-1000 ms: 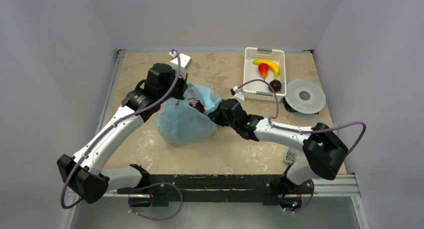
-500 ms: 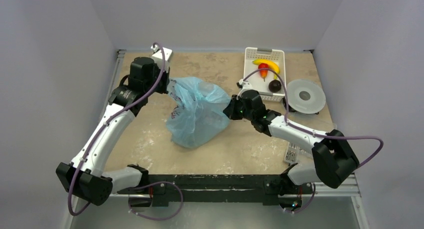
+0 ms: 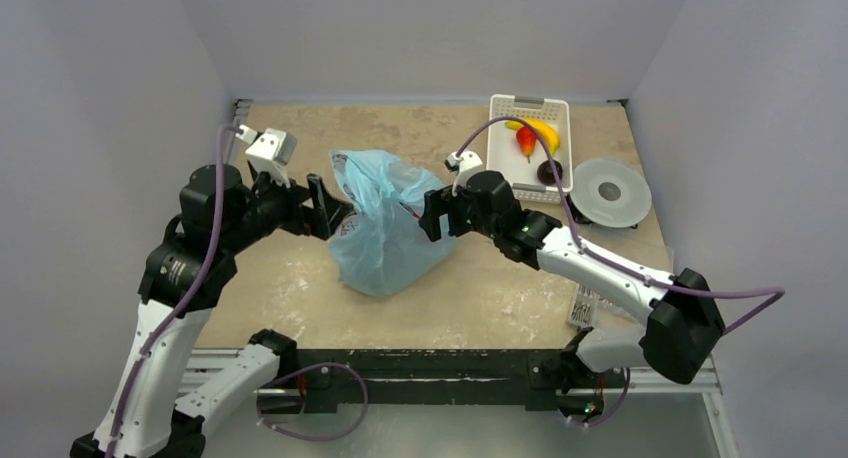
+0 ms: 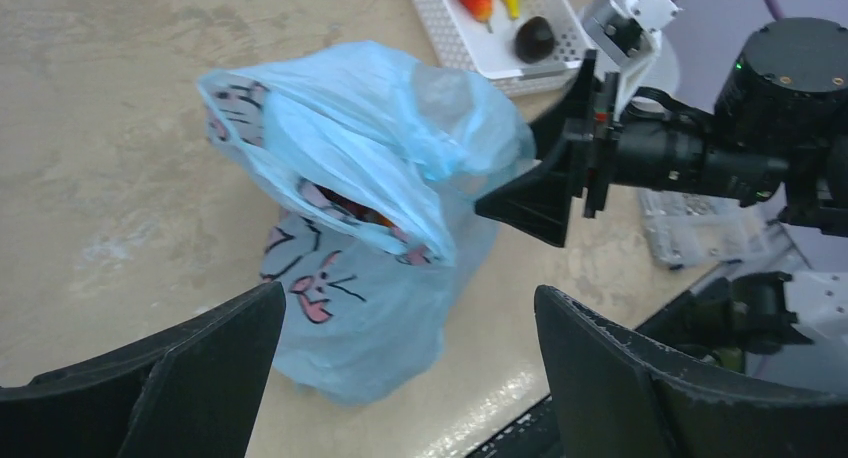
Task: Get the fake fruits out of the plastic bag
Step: Adjust the plastic bag at the center of the board.
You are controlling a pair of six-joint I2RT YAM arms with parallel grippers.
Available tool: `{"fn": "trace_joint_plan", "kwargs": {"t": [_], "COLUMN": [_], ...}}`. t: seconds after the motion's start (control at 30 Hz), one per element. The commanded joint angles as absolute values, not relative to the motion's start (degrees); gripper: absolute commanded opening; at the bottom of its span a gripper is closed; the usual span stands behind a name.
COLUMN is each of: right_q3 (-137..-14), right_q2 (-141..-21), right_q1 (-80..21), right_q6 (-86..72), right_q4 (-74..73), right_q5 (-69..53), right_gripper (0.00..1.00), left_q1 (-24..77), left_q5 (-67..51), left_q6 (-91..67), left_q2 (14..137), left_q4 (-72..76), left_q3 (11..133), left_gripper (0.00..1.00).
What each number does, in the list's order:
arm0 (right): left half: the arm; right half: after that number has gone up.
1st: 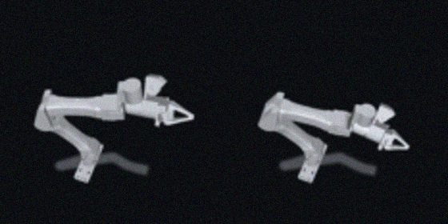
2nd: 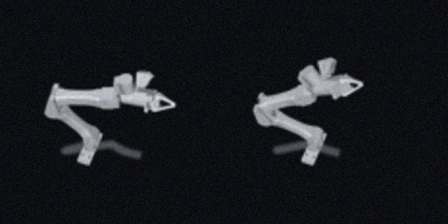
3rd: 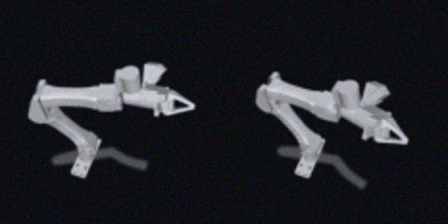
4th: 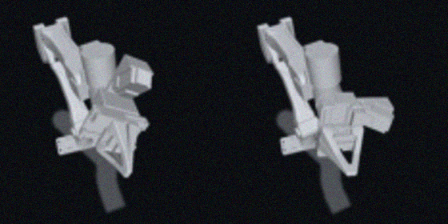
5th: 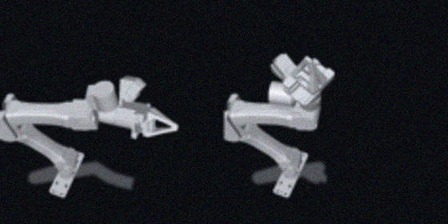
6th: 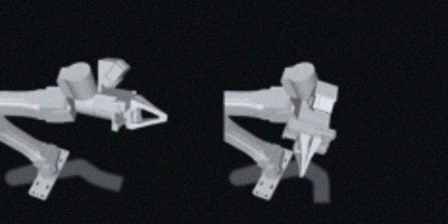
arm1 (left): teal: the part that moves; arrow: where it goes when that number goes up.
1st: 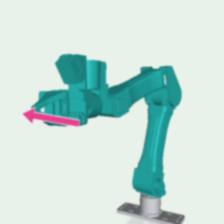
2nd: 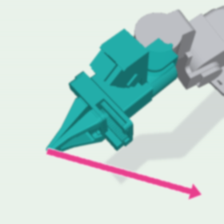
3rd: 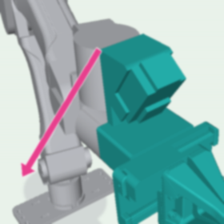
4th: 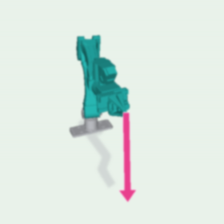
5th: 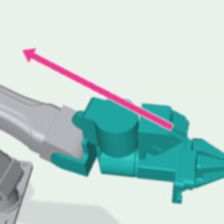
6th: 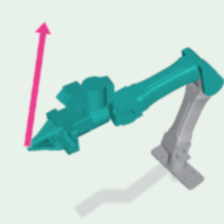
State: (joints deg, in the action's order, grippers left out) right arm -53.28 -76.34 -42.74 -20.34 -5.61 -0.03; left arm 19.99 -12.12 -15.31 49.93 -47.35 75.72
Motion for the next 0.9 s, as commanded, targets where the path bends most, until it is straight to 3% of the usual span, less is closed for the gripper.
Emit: {"fn": "trace_joint_plan", "kwargs": {"t": [0.0,0.13,0.27,0.43,0.5,0.53,0.6,0.67,0.7,0.73,0.8,0.87], "right_q3": [-60.09,-64.85,-68.69,-71.92,-72.64,-73.37,-75.54,-78.31,-79.4,-80.26,-82.43,-85.73], "right_q2": [-74.08,-75.84,-79.33,-83.11,-84.72,-85.67,-88.06,-90.3,-91.4,-92.66,-96.05,-99.91], "right_q1": [-48.21,-49.29,-49.31,-49.33,-49.31,-49.18,-48.25,-46.29,-44.51,-42.31,-36.64,-33.65], "right_q6": [-10.59,-8.49,-7.42,-7.91,-8.15,-9.39,-12.18,-15.96,-18.08,-20.13,-24.25,-24.68], "right_q4": [-9.43,-9.52,-8.13,-6.64,-4.29,-3.46,-2.68,-3.21,-3.32,-3.34,-3.35,-5.17], "right_q5": [14.38,20.18,23.45,26.77,26.8,26.18,26.85,27.78,27.11,25.6,18.9,15.36], "right_gripper": [0.9,0.99,0.99,0.99,0.97,0.92,0.76,0.46,0.25,0.13,0.0,0.0], "left_q1": [23.42,32.21,33.72,33.88,33.89,33.88,33.92,33.94,33.99,33.98,33.97,33.94], "left_q5": [-19.06,-6.23,2.25,6.81,4.86,3.93,2.13,0.9,0.33,-2.01,-5.93,-7.12], "left_q6": [-21.77,-19.98,-18.66,-17.42,-17.4,-17.85,-18.71,-19.86,-20.81,-21.6,-23.48,-25.57], "left_q2": [51.22,57.29,61.41,60.34,58.94,58.27,56.39,53.12,50.64,47.95,42.0,37.16], "left_q4": [-45.12,-46.87,-47.83,-46.4,-44.61,-44.46,-44.62,-45.88,-46.43,-46.52,-45.74,-45.89], "left_q3": [70.35,72.21,73.08,71.67,69.96,69.24,66.87,63.35,61.19,58.68,54.27,51.87], "left_gripper": [0.93,0.83,0.69,0.38,0.13,0.02,0.0,0.0,0.0,0.0,0.0,0.0]}}
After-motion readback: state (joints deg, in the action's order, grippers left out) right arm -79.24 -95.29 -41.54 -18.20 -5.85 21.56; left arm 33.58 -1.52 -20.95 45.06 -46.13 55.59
